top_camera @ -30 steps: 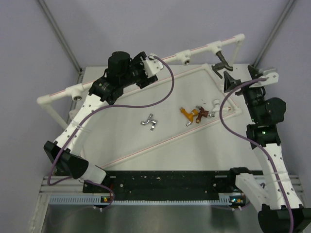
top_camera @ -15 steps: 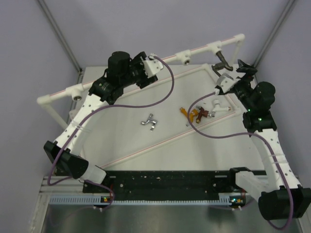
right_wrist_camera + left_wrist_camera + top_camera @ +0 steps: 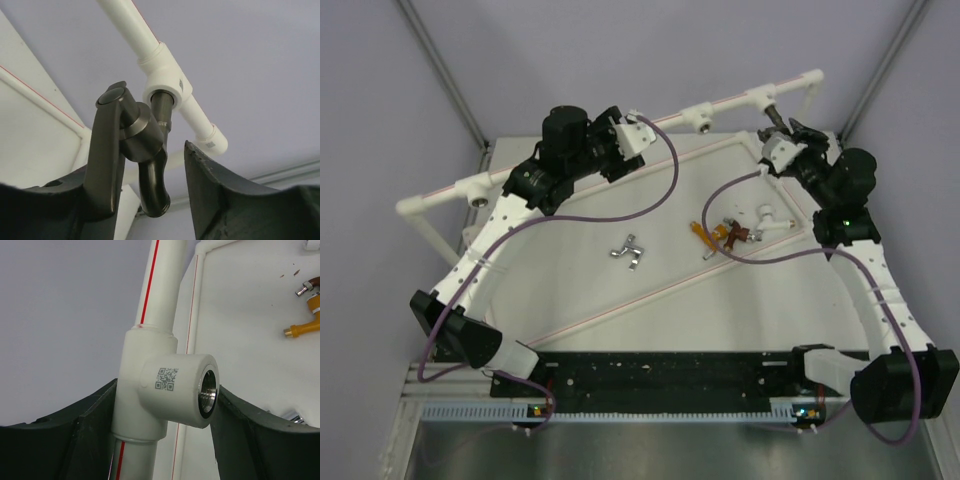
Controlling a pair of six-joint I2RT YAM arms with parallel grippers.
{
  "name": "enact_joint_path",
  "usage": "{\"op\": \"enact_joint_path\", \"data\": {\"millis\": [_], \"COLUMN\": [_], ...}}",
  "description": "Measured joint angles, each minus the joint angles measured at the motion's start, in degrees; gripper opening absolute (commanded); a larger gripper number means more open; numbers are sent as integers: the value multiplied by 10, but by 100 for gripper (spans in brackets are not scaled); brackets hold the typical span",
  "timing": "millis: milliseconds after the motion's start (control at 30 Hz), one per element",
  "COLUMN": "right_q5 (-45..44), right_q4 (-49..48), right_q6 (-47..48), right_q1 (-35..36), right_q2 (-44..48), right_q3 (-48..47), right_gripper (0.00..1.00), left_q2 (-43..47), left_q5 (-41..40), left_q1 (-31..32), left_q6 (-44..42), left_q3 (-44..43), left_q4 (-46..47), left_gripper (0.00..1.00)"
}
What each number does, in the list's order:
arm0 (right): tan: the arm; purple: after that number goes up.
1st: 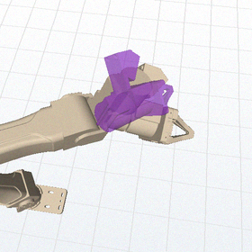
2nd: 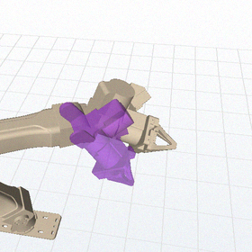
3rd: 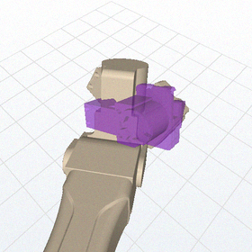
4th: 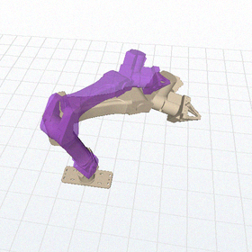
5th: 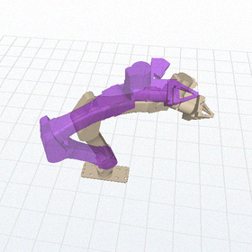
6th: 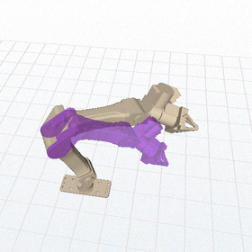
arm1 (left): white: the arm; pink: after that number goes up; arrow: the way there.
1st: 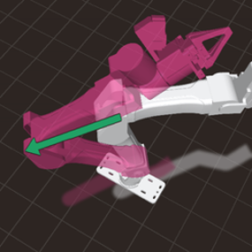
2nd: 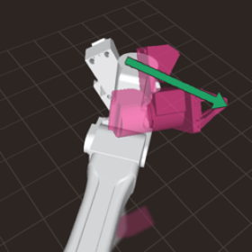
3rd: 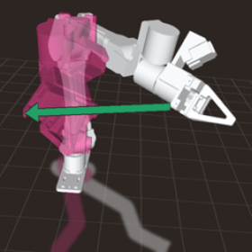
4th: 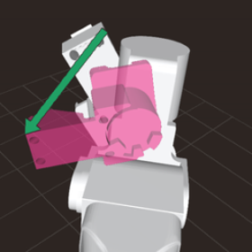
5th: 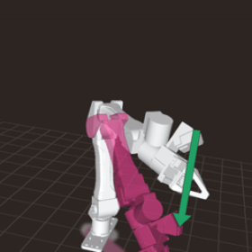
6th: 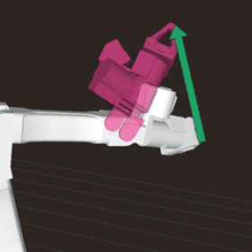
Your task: Install the water faucets
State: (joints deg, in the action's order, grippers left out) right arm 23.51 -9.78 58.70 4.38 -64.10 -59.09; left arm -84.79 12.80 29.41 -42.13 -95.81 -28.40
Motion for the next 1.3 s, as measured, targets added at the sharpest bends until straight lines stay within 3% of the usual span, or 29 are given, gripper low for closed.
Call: {"op": "enact_joint_path", "data": {"millis": [133, 267, 433, 633, 867, 967, 1033, 1100, 1133, 1300], "right_q5": [5, -7, -36, -139, -238, -250, -258, -269, -275, -297], "right_q4": [0, -11, -45, -181, -301, -322, -325, -325, -323, -309], "right_q6": [-95, -210, -403, -801, -1335, -1471, -1533, -1576, -1590, -1579], "right_q1": [0, -2, -5, -6, -7, -4, -2, 0, 0, 0], "right_q2": [-15, -20, -19, 4, 5, -7, -9, -9, -9, 4], "right_q3": [-12, -21, -11, 79, 175, 184, 188, 190, 191, 212], "right_gripper": [28, 0, 0, 0, 12, 23, 35, 59, 99, 99], "left_q2": [0, 0, 0, 1, 4, 4, 4, 4, 3, 3], "left_q5": [0, -2, -2, 0, 7, 7, 7, 7, 7, 7], "left_q1": [0, 0, -1, 0, 5, 5, 5, 5, 5, 5], "left_q6": [0, 0, 0, -4, -7, -7, -7, -6, -6, -7], "left_q3": [0, 0, 0, 0, 0, 0, 0, 0, 0, 0], "left_q4": [1, 0, 1, -4, -12, -10, -9, -9, -9, -8], "left_gripper": [70, 70, 70, 70, 70, 70, 70, 70, 70, 70]}}
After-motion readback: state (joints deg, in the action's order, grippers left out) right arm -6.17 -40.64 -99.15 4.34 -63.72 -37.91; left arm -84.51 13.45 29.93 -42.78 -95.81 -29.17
